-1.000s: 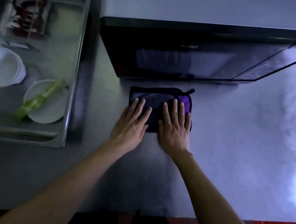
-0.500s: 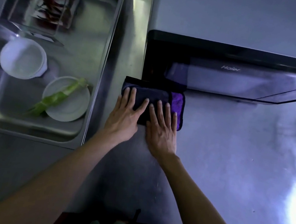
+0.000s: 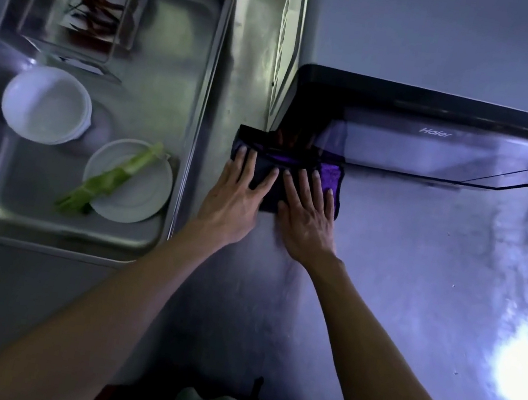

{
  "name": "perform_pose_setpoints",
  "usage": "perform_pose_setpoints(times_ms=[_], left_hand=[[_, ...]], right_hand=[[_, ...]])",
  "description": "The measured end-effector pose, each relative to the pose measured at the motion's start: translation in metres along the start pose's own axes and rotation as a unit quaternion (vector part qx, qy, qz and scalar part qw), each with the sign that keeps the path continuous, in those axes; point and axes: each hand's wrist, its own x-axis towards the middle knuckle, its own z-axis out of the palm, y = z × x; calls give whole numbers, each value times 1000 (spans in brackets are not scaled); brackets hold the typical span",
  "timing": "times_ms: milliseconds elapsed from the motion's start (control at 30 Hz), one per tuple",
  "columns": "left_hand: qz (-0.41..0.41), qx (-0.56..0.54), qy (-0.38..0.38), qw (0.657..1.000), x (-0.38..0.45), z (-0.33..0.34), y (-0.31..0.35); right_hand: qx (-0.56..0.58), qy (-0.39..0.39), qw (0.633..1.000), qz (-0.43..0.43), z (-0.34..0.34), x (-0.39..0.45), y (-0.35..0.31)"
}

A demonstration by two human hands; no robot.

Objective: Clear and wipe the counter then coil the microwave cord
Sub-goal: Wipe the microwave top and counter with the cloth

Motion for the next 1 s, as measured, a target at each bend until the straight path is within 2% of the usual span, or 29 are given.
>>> perform_pose_setpoints(times_ms=[200, 433, 1000], left_hand=[[-4, 20, -5, 1000, 4, -1, 8], [-42, 43, 2, 998, 12, 7, 55], [-11, 25, 6, 1000, 96, 44, 231]], right_hand=[[17, 14, 1000, -5, -2, -1, 11], [44, 0, 999, -17, -13, -3, 58], [39, 21, 998, 40, -56, -42, 246]])
